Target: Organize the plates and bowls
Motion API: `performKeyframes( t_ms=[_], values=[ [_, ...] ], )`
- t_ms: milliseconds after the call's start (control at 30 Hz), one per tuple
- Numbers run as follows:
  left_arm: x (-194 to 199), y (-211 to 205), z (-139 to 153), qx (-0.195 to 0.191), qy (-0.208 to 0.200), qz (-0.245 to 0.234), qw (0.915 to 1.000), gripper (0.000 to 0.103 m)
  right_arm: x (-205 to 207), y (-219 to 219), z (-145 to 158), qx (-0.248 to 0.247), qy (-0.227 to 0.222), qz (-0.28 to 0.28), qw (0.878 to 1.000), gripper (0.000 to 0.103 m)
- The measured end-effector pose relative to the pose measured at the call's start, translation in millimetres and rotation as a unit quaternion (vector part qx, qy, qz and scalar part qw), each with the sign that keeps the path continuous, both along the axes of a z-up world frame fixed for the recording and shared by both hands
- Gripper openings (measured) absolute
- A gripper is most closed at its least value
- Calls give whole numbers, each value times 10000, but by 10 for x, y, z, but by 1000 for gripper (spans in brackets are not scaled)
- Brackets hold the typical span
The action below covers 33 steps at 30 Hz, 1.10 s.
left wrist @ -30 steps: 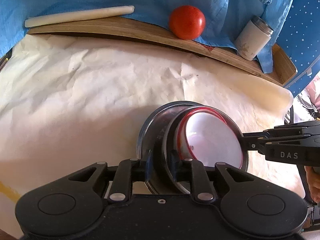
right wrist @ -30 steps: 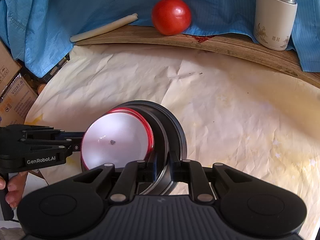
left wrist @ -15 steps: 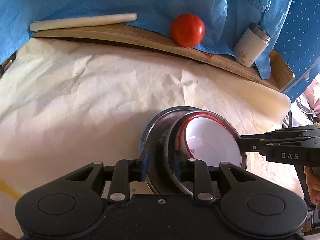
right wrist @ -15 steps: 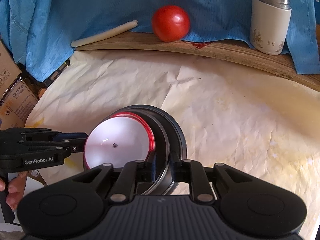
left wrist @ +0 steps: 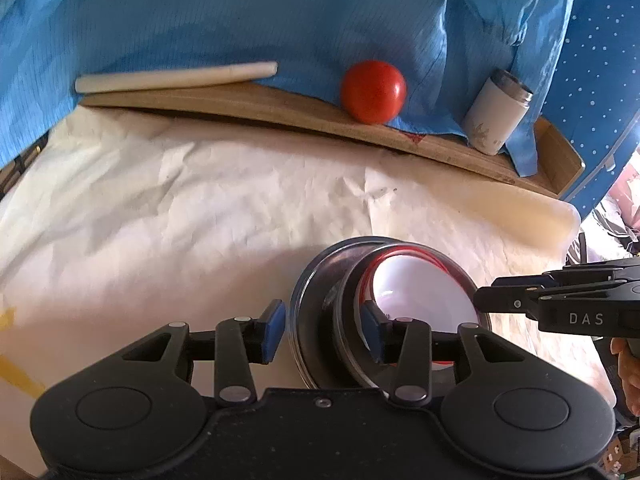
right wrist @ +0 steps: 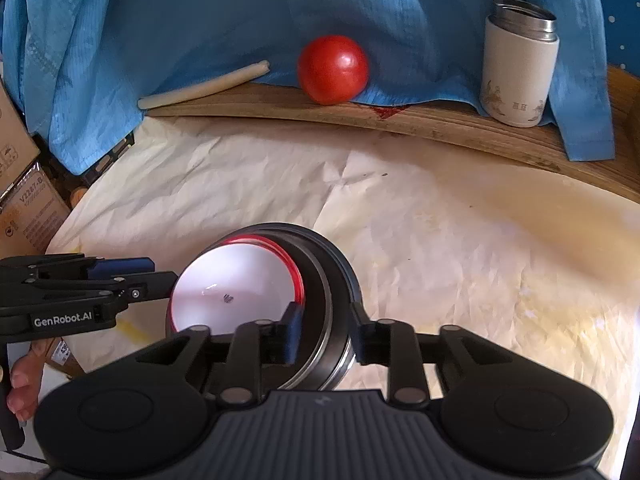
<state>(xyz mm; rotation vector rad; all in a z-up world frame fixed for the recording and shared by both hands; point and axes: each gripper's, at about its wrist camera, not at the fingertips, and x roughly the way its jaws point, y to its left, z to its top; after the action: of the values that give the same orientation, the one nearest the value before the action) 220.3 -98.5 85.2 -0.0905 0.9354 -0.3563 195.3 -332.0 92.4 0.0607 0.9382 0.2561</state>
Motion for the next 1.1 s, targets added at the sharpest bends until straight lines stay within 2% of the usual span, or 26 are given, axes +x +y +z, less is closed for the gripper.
performKeyframes(
  t_ms=[100,300,367,500,567,733,833,1100],
  values=[
    [-28,10,26,0,-92,20,10000,49,-28,1,10,-14,-16,-39,10000,40],
    [-94,34,51,-32,-307,48,9995,63,-86,4,45,-30,-148,-118,9998,54],
    [-116,49,62,-41,-374,70,9993,72,-110,5,58,-27,-200,-119,9997,58],
    [-178,88,93,-46,-556,93,9984,77,-175,19,84,-2,-296,-125,9995,68],
    [-217,106,114,-67,-640,117,9979,84,-221,32,107,-1,-374,-134,9992,71],
    [-325,162,154,-111,-838,148,9963,87,-364,62,171,4,-630,-161,9979,83],
    [-396,200,167,-147,-907,201,9956,95,-475,86,208,-5,-798,-178,9967,85],
    [-596,314,197,-172,-1217,348,9918,99,-757,130,265,19,-1319,-217,9910,95]
  ],
)
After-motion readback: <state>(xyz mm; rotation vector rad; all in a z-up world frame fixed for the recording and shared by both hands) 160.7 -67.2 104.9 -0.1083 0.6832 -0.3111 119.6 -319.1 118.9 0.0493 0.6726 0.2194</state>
